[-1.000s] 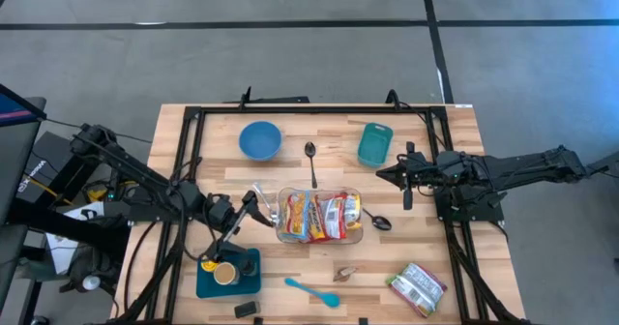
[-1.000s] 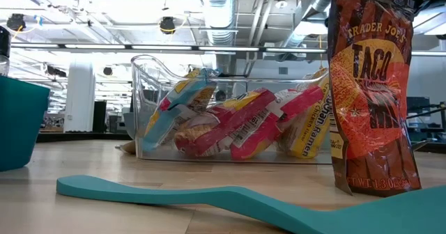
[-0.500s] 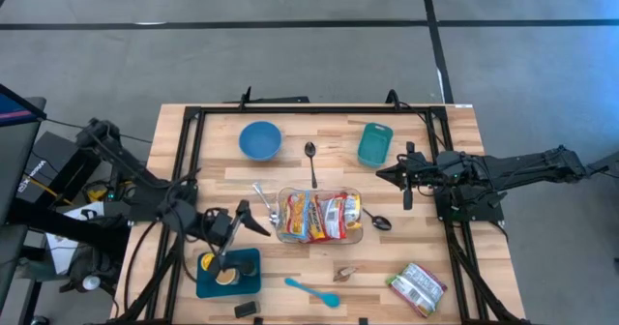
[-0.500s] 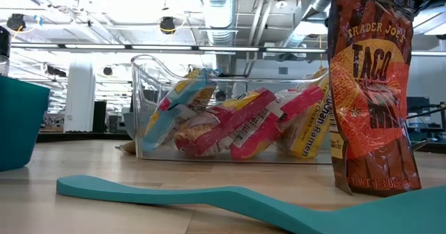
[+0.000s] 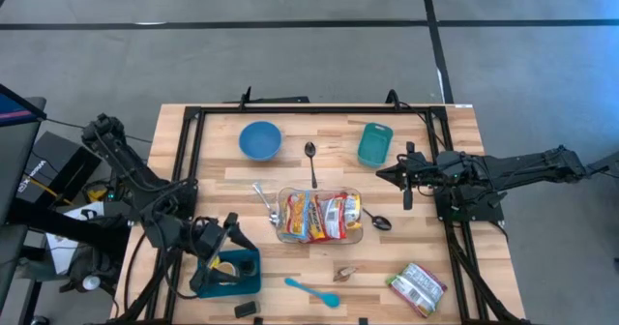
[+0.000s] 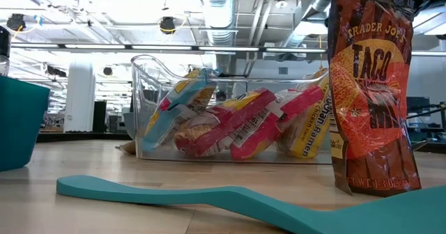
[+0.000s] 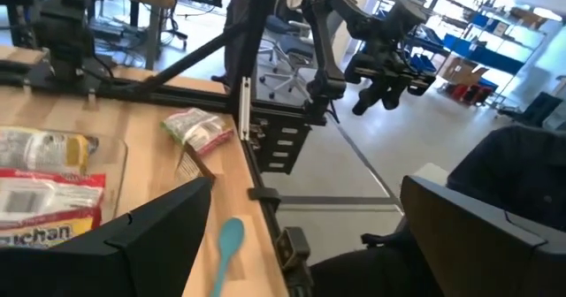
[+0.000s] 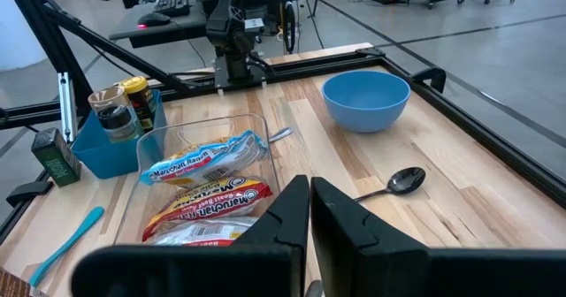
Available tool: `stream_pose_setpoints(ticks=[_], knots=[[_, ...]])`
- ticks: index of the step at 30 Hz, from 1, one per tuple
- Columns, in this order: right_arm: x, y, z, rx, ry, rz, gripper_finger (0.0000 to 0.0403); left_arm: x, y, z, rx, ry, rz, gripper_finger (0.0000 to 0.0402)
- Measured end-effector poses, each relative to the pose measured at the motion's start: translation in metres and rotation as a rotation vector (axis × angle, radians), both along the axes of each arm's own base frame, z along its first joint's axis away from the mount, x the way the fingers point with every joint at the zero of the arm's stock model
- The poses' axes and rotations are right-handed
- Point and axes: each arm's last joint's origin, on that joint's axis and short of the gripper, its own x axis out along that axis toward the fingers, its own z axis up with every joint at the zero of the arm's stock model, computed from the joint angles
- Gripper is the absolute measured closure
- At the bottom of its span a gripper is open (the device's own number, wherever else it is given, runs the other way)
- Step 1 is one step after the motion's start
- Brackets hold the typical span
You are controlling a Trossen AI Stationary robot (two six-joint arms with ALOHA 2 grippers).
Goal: Pick & Place Food Item
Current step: Put the black spice can into the dark blue bin
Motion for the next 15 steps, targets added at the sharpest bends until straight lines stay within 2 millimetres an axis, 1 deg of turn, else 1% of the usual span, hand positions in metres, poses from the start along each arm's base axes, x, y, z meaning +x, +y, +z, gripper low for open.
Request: stream_pose_setpoints(ticks=[7, 12, 15], knots=[[0.000, 0.000, 0.000, 0.000, -0.001, 0.000, 0.0393, -0.008, -0.013, -0.003, -0.063, 0.043, 0.030, 0.0037], [0.000, 0.000, 0.000, 0.000, -0.001, 0.000, 0.0393, -0.008, -0.032, -0.001, -0.057, 0.114, 0.066, 0.0037], [0.000, 0.000, 0.000, 0.000, 0.000, 0.000, 0.0393, -0.006, -0.045, 0.004, -0.049, 0.154, 0.082, 0.0037]])
